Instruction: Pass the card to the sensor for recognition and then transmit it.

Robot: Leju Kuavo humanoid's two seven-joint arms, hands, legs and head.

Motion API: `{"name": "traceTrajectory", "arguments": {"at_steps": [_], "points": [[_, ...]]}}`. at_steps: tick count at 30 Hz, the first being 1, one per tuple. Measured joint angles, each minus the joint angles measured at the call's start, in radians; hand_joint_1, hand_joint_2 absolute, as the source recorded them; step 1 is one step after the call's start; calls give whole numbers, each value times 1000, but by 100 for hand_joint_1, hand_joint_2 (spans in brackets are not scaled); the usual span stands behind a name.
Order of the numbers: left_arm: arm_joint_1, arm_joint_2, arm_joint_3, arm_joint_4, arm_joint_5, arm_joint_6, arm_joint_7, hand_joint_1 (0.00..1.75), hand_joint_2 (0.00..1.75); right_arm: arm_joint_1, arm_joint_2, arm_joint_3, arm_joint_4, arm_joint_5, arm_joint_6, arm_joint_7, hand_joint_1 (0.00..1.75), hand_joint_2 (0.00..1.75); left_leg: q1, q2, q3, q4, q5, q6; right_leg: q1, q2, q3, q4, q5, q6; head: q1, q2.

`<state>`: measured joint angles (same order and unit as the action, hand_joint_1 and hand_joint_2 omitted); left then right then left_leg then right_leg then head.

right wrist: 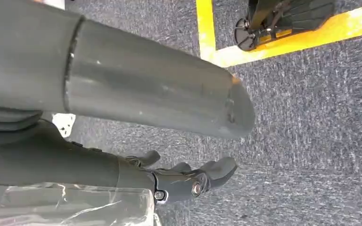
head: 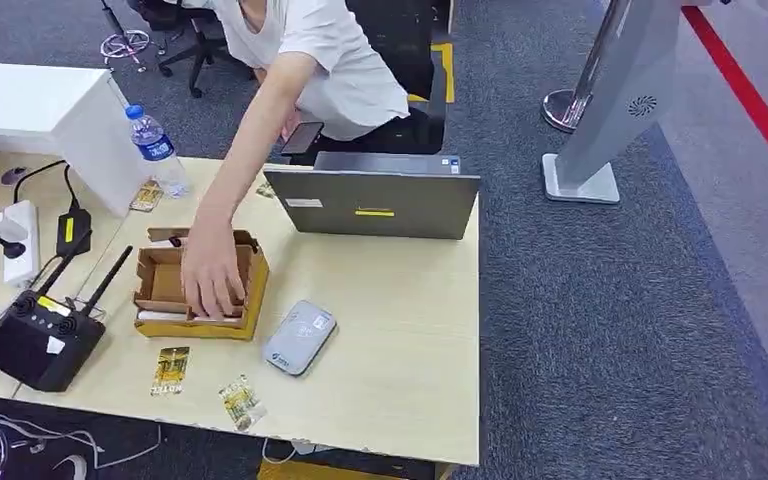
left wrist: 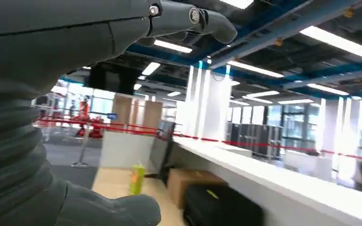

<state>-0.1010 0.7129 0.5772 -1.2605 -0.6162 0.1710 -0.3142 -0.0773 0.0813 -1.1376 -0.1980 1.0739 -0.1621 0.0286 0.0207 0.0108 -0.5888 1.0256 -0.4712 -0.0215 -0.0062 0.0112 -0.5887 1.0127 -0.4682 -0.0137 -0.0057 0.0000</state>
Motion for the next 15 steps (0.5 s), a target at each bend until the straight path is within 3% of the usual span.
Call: {"name": "traceTrajectory", "arguments": {"at_steps": [2,6,8,10,11,13,14,15], "points": [[32,33,109,47,31,-25,-30,0,175,0,0,-2,0,0,-2,0,0,0,0,0,-1,-1,-1,-1,0,0,1,0,-1,-1,0,0],[55,88,381,233,81,-87,-102,0,175,3,-2,-5,0,1,-3,3,0,0,2,0,1,-1,-1,-2,2,0,0,0,-2,-3,-1,0],[50,107,491,343,98,-72,-107,0,175,3,-4,-11,0,1,-3,5,0,0,2,-4,0,-1,-1,-2,2,-3,1,0,-4,-2,1,0],[41,116,583,452,153,-51,-74,0,175,1,-6,-13,0,5,-2,7,0,0,2,-5,0,-1,-1,-2,2,-5,3,0,-4,-2,0,0],[33,116,637,515,222,-62,-47,0,0,1,-7,-14,0,5,-1,8,0,0,1,-7,1,-1,-1,-2,2,-7,4,0,-5,-3,0,0],[30,101,752,636,468,-74,21,0,0,-1,-9,-16,0,7,5,8,0,0,1,-7,3,-1,-2,-2,1,-8,4,-1,-5,-3,0,0],[34,80,785,686,601,-78,30,0,175,-1,-10,-16,0,11,6,7,0,0,0,-8,3,-1,-2,-2,1,-8,4,-1,-5,-3,-2,0],[42,54,816,733,722,-74,42,0,175,-1,-11,-16,0,19,8,6,0,0,0,-10,3,-1,-2,-2,1,-10,5,-1,-6,-2,-2,0]]}}
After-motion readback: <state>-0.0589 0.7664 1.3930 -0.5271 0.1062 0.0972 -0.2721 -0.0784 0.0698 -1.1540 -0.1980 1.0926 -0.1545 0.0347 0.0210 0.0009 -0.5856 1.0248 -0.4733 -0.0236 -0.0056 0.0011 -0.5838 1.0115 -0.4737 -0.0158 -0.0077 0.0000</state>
